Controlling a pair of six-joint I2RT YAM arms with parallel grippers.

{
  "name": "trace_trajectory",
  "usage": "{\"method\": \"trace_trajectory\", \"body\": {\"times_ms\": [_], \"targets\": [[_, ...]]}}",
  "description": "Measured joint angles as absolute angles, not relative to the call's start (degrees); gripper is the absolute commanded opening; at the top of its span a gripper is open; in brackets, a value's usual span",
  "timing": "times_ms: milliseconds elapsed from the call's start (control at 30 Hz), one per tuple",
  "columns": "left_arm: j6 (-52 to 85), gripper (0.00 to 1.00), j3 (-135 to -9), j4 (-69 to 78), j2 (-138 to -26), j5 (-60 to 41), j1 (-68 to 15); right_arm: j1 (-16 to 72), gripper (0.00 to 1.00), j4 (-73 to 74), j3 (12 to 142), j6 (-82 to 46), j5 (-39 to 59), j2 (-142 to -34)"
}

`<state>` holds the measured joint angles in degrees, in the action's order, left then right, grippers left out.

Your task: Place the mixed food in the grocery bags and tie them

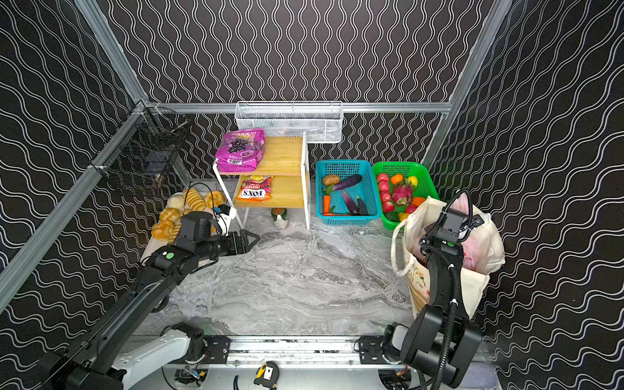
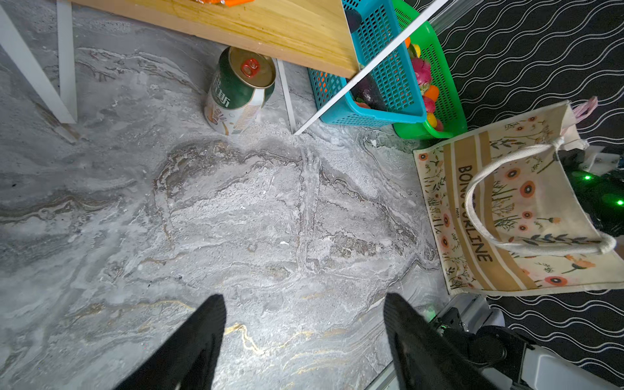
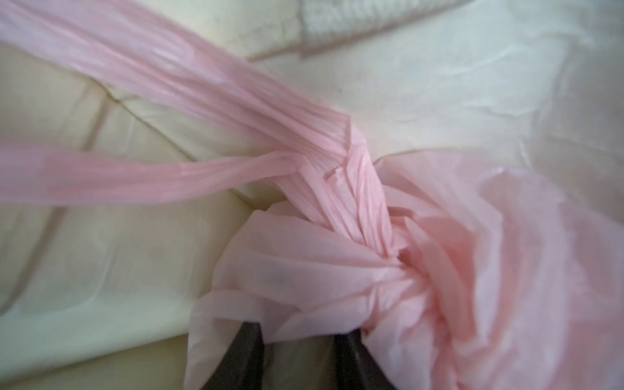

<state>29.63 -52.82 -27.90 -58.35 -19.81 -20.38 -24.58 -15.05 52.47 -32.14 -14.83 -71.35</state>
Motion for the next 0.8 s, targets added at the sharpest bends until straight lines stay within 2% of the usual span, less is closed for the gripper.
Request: {"method": "trace_trajectory", "body": {"times_ms": [100,200,333,400,467,500,567,667,800], "targets": [[29.63,0.78,-53.25,-27.94,-59.29,-20.05,-20.38,-24.58,0.37,-19.57,56.05,-32.12,-13.41,-70.52],[29.61,0.78,-53.63,-27.92,-59.22,-20.1,-20.38,-24.47,0.44,-28.4,60.53,-32.05,-8.88,-65.82],[29.61,0.78,-53.56,-27.92,-58.89,-20.08,-20.38,-24.43,0.63,-31.09,67.79,-29.28,-2.92,-59.53],[29.61,0.78,-53.52,-27.92,-58.78,-20.08,-20.38,-24.43,0.68,-31.24,70.37,-27.38,1.76,-57.6],[29.61,0.78,-53.52,-27.92,-58.74,-20.08,-20.38,-24.43,0.67,-31.51,71.81,-25.58,7.11,-56.38],[29.61,0.78,-53.52,-27.92,-58.67,-20.08,-20.38,-24.4,0.62,-32.1,72.4,-24.88,9.65,-56.05],[29.54,0.78,-53.58,-27.94,-58.54,-20.03,-20.38,-24.38,0.59,-32.47,73.08,-24.18,14.79,-55.59],[28.93,0.78,-53.89,-28.03,-58.13,-19.66,-20.38,-23.0,0.57,-28.38,71.44,-24.36,27.9,-54.87],[28.05,0.78,-54.22,-28.18,-57.6,-18.39,-20.38,-10.13,0.58,-21.26,66.04,-26.55,37.34,-55.05]]}}
